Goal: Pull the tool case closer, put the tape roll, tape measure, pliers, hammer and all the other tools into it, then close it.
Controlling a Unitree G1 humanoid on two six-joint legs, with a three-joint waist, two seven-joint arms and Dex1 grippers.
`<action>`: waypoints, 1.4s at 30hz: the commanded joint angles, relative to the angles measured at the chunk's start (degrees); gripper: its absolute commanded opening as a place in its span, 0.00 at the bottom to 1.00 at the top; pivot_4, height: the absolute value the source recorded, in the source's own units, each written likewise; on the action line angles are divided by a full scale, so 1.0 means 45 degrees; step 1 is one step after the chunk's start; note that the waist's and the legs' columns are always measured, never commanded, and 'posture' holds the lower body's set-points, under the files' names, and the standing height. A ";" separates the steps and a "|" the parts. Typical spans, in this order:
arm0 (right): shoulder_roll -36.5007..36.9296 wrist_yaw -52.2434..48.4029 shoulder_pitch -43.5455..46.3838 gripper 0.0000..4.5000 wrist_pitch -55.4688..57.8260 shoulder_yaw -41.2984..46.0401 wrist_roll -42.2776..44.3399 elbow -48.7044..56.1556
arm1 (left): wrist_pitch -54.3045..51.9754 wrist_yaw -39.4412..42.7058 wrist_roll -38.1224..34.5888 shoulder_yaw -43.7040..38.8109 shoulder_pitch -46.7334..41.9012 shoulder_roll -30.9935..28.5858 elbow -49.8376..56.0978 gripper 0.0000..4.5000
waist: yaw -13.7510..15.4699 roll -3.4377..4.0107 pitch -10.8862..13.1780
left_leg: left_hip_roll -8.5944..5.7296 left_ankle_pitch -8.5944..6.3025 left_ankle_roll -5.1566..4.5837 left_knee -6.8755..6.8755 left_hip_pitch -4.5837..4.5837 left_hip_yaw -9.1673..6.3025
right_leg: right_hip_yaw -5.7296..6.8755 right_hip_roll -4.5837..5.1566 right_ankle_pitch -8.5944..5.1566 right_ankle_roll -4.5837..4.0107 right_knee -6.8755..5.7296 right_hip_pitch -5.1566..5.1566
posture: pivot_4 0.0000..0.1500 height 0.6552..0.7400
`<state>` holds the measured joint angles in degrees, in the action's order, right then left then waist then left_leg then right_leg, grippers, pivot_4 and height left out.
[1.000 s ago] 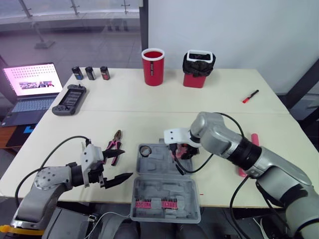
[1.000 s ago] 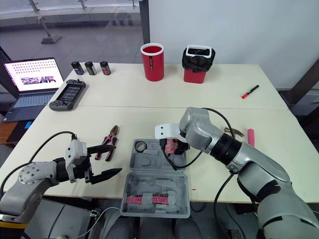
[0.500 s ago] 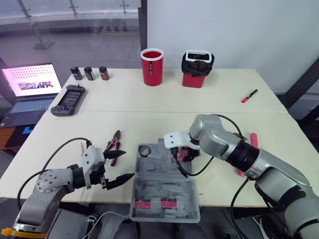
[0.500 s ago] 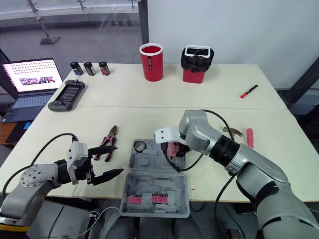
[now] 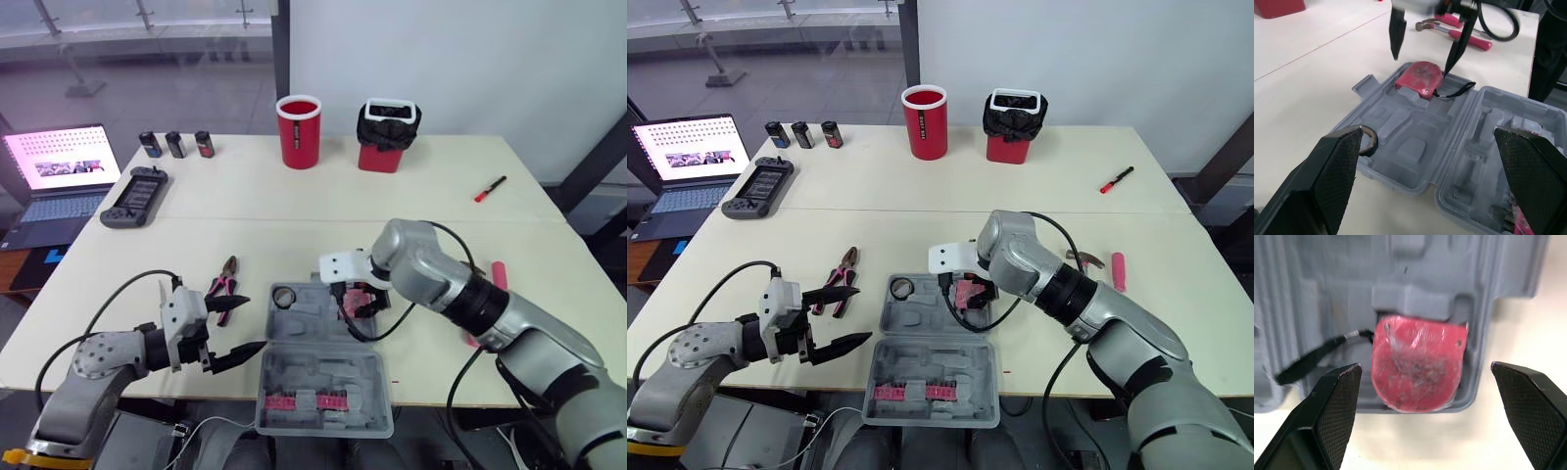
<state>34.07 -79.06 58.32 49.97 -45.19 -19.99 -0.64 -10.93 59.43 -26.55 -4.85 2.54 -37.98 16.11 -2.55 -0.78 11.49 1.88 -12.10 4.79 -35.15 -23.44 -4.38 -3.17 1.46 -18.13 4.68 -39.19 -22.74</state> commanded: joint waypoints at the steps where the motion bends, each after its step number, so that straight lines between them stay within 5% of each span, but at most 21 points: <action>1: 0.0626 -0.0193 -0.0245 0.99 0.0844 0.1380 0.0726 0.1634 | 0.0002 -0.0077 -0.0144 -0.0032 0.0004 0.0016 0.0437 1.00 | 0.0025 -0.0001 0.0000 | 0.0000 0.0000 0.0000 0.0000 0.0000 0.0000 | 0.0000 0.0001 0.0000 0.0000 0.0000 0.0003 | 1.00 0.98; 10: 0.0530 0.2892 -0.4535 0.99 0.0936 0.5416 0.2562 0.4001 | 0.0005 -0.0158 -0.0179 -0.0162 0.0112 -0.0055 0.0420 1.00 | 0.0014 -0.0013 -0.0008 | -0.0004 0.0000 0.0000 -0.0006 0.0001 -0.0016 | 0.0011 0.0000 -0.0002 0.0000 0.0003 0.0021 | 1.00 0.98; 15: -0.0708 0.5055 -0.6498 0.63 -0.1370 0.7215 0.3628 0.4010 | -0.0040 -0.0193 -0.0174 -0.0105 0.0116 -0.0070 0.0462 1.00 | -0.0021 -0.0015 -0.0009 | 0.0007 0.0000 0.0000 -0.0009 0.0013 -0.0008 | 0.0004 -0.0013 -0.0001 -0.0002 0.0001 0.0021 | 1.00 0.98; 23: -0.1051 0.6935 -0.8151 0.63 -0.3135 0.7936 0.4008 0.3158 | -0.0133 -0.0222 -0.0172 -0.0152 0.0161 -0.0114 0.0554 1.00 | 0.0019 -0.0017 -0.0010 | -0.0008 0.0001 0.0000 -0.0016 0.0012 -0.0003 | -0.0005 0.0002 -0.0004 -0.0002 0.0008 0.0039 | 1.00 0.98; 42: -0.1507 0.8221 -0.9075 0.63 -0.1939 0.8028 0.5551 0.2863 | -0.0553 -0.0505 -0.0233 -0.0272 0.0032 -0.0191 0.0888 1.00 | 0.0006 -0.0017 -0.0010 | -0.0001 0.0001 0.0001 -0.0016 0.0020 -0.0009 | -0.0008 -0.0010 -0.0009 -0.0009 0.0006 0.0044 | 1.00 0.98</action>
<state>27.65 -42.57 16.45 40.58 -9.44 4.05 11.92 -13.41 57.30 -26.75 -5.00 3.13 -38.20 18.25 -2.52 -0.86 11.45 1.88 -12.10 4.79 -35.22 -23.35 -4.43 -3.20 1.42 -18.17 4.65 -39.17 -22.54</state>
